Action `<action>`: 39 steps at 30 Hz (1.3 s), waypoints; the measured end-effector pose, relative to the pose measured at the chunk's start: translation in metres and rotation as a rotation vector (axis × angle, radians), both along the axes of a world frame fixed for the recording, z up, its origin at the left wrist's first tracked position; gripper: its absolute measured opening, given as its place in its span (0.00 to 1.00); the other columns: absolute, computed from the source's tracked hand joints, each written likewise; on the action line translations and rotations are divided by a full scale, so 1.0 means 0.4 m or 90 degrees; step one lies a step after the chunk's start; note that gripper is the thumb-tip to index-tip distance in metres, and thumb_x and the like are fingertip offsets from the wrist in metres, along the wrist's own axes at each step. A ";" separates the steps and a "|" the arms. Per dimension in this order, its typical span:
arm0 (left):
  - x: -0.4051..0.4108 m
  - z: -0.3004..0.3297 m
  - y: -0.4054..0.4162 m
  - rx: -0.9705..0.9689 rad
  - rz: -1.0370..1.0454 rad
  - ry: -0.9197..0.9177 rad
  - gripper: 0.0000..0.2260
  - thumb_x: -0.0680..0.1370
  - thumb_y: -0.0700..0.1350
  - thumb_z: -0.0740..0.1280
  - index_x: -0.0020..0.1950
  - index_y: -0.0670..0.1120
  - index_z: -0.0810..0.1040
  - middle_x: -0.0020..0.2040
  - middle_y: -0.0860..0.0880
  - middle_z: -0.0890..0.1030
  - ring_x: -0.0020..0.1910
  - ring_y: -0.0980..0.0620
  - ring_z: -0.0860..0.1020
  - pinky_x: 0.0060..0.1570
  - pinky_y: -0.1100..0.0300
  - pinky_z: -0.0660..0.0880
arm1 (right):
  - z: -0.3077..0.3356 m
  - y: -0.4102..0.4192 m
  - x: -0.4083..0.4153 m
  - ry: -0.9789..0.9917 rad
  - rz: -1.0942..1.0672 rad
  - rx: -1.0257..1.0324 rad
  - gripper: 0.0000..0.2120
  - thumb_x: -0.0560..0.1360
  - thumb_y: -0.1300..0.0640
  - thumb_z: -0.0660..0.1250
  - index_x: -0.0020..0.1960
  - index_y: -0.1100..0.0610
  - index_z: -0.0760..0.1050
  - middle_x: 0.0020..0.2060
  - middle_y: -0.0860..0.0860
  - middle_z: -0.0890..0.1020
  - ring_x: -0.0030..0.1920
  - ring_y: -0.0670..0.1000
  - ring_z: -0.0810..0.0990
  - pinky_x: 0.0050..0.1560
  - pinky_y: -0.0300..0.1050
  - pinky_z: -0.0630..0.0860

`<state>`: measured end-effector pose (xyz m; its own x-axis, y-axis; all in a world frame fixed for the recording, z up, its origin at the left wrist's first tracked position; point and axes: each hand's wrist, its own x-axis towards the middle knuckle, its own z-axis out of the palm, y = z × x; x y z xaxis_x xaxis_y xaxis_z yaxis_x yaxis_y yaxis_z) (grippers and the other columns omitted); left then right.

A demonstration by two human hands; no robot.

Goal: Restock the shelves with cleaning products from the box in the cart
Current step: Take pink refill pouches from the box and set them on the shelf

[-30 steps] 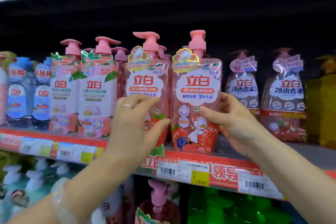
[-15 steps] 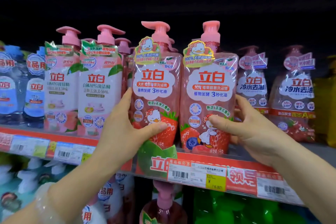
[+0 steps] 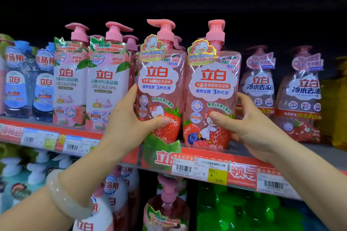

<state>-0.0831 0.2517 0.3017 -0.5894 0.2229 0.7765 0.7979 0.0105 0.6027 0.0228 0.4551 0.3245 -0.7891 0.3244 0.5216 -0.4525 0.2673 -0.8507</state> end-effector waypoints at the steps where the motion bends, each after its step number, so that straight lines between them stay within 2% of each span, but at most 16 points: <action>1: 0.002 0.000 0.000 0.000 0.004 -0.001 0.35 0.58 0.55 0.76 0.64 0.57 0.71 0.54 0.61 0.81 0.49 0.64 0.81 0.50 0.62 0.79 | 0.000 -0.003 0.001 0.001 0.000 0.002 0.47 0.55 0.54 0.74 0.72 0.49 0.60 0.53 0.46 0.77 0.52 0.49 0.80 0.44 0.45 0.79; 3: 0.004 -0.004 0.001 0.002 0.016 -0.003 0.33 0.60 0.53 0.77 0.63 0.58 0.71 0.54 0.61 0.81 0.51 0.64 0.80 0.53 0.59 0.78 | 0.002 -0.007 0.004 0.001 0.002 0.010 0.46 0.56 0.54 0.74 0.72 0.49 0.60 0.52 0.46 0.77 0.51 0.47 0.79 0.42 0.43 0.78; 5: 0.013 -0.007 0.004 -0.001 0.033 0.000 0.28 0.64 0.48 0.78 0.57 0.65 0.69 0.51 0.68 0.79 0.49 0.69 0.78 0.53 0.65 0.76 | 0.005 -0.011 0.013 -0.006 -0.016 0.026 0.48 0.55 0.53 0.74 0.73 0.50 0.59 0.54 0.47 0.77 0.52 0.47 0.79 0.45 0.43 0.78; 7: 0.030 -0.014 -0.004 -0.016 0.063 0.006 0.27 0.67 0.46 0.77 0.51 0.69 0.65 0.46 0.73 0.75 0.48 0.74 0.75 0.52 0.72 0.73 | 0.006 -0.024 0.031 0.007 -0.146 0.115 0.54 0.54 0.46 0.76 0.75 0.50 0.55 0.65 0.50 0.72 0.62 0.51 0.74 0.59 0.47 0.73; 8: 0.039 -0.021 -0.013 -0.019 0.084 0.013 0.27 0.68 0.46 0.76 0.53 0.68 0.65 0.47 0.72 0.73 0.49 0.73 0.74 0.53 0.71 0.72 | 0.006 -0.034 0.044 0.044 -0.243 0.191 0.53 0.57 0.43 0.77 0.75 0.51 0.54 0.70 0.51 0.67 0.68 0.51 0.69 0.65 0.46 0.67; 9: 0.048 -0.029 -0.028 -0.025 0.119 0.026 0.28 0.68 0.47 0.76 0.59 0.66 0.65 0.51 0.68 0.72 0.52 0.70 0.72 0.55 0.70 0.71 | 0.002 -0.052 0.059 0.122 -0.318 0.276 0.50 0.62 0.42 0.77 0.75 0.53 0.55 0.71 0.52 0.64 0.70 0.51 0.65 0.68 0.43 0.62; 11: 0.063 -0.037 -0.075 -0.052 0.204 0.058 0.29 0.69 0.49 0.75 0.68 0.51 0.69 0.56 0.57 0.70 0.58 0.61 0.71 0.57 0.69 0.69 | -0.002 -0.106 0.079 0.286 -0.349 0.413 0.38 0.69 0.42 0.71 0.71 0.56 0.62 0.67 0.53 0.68 0.68 0.50 0.67 0.69 0.41 0.62; 12: 0.066 -0.043 -0.106 -0.066 0.243 0.064 0.28 0.70 0.49 0.75 0.68 0.46 0.70 0.57 0.54 0.70 0.59 0.59 0.70 0.57 0.69 0.69 | -0.009 -0.143 0.079 0.307 -0.312 0.463 0.33 0.70 0.40 0.67 0.69 0.55 0.65 0.65 0.50 0.70 0.65 0.49 0.70 0.69 0.42 0.64; 15: 0.080 -0.087 -0.220 -0.150 0.356 0.071 0.22 0.72 0.50 0.73 0.63 0.44 0.74 0.56 0.52 0.74 0.56 0.57 0.72 0.57 0.67 0.68 | -0.071 -0.280 0.035 0.223 -0.146 0.587 0.30 0.68 0.33 0.59 0.65 0.48 0.69 0.60 0.48 0.75 0.62 0.52 0.74 0.68 0.50 0.67; 18: 0.078 -0.178 -0.350 -0.291 0.451 0.040 0.20 0.72 0.51 0.70 0.60 0.43 0.78 0.57 0.47 0.79 0.57 0.52 0.75 0.53 0.65 0.67 | -0.196 -0.411 -0.037 0.171 0.032 0.730 0.29 0.67 0.38 0.61 0.62 0.54 0.71 0.58 0.56 0.75 0.60 0.59 0.73 0.63 0.51 0.66; 22: 0.085 -0.362 -0.560 -0.547 0.528 -0.211 0.18 0.73 0.49 0.71 0.60 0.42 0.78 0.58 0.44 0.79 0.58 0.46 0.76 0.54 0.60 0.67 | -0.422 -0.578 -0.131 -0.008 0.224 0.798 0.29 0.70 0.44 0.71 0.66 0.56 0.69 0.63 0.57 0.69 0.64 0.59 0.67 0.63 0.47 0.63; 25: 0.111 -0.496 -0.737 -0.558 0.567 -0.415 0.17 0.72 0.47 0.72 0.56 0.39 0.79 0.53 0.40 0.81 0.55 0.42 0.78 0.52 0.53 0.74 | -0.593 -0.699 -0.178 -0.144 0.352 0.830 0.27 0.73 0.46 0.68 0.66 0.57 0.67 0.63 0.55 0.66 0.65 0.57 0.65 0.64 0.46 0.63; 28: 0.144 -0.614 -0.901 -0.564 0.620 -0.580 0.16 0.74 0.48 0.71 0.55 0.38 0.79 0.49 0.41 0.81 0.51 0.41 0.80 0.45 0.56 0.74 | -0.749 -0.809 -0.218 -0.223 0.456 0.823 0.25 0.73 0.47 0.68 0.64 0.57 0.67 0.63 0.55 0.66 0.65 0.57 0.65 0.65 0.49 0.66; 32: 0.163 -0.775 -1.097 -0.583 0.675 -0.739 0.16 0.75 0.48 0.69 0.59 0.40 0.78 0.54 0.41 0.82 0.52 0.44 0.80 0.52 0.55 0.77 | -0.929 -0.948 -0.248 -0.329 0.556 0.800 0.25 0.73 0.48 0.68 0.66 0.56 0.66 0.66 0.55 0.65 0.68 0.56 0.65 0.65 0.44 0.64; 35: 0.129 -0.865 -1.195 -0.544 0.690 -0.813 0.20 0.75 0.47 0.70 0.64 0.41 0.74 0.56 0.42 0.81 0.53 0.44 0.80 0.54 0.54 0.77 | -1.041 -1.047 -0.278 -0.405 0.597 0.775 0.26 0.73 0.48 0.67 0.67 0.55 0.67 0.71 0.57 0.62 0.69 0.56 0.65 0.66 0.44 0.64; 39: 0.034 -0.953 -1.257 -0.505 0.663 -0.822 0.20 0.75 0.45 0.70 0.65 0.40 0.73 0.59 0.41 0.79 0.54 0.44 0.79 0.54 0.57 0.76 | -1.140 -1.168 -0.337 -0.527 0.613 0.680 0.23 0.73 0.48 0.68 0.65 0.56 0.70 0.65 0.56 0.70 0.67 0.55 0.68 0.66 0.43 0.66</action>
<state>-0.0694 -0.2509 -0.0797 -0.7850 -0.5352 -0.3119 -0.6192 0.6929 0.3694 -0.1121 -0.0121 -0.1313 -0.6346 -0.6198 -0.4615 -0.3354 0.7590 -0.5581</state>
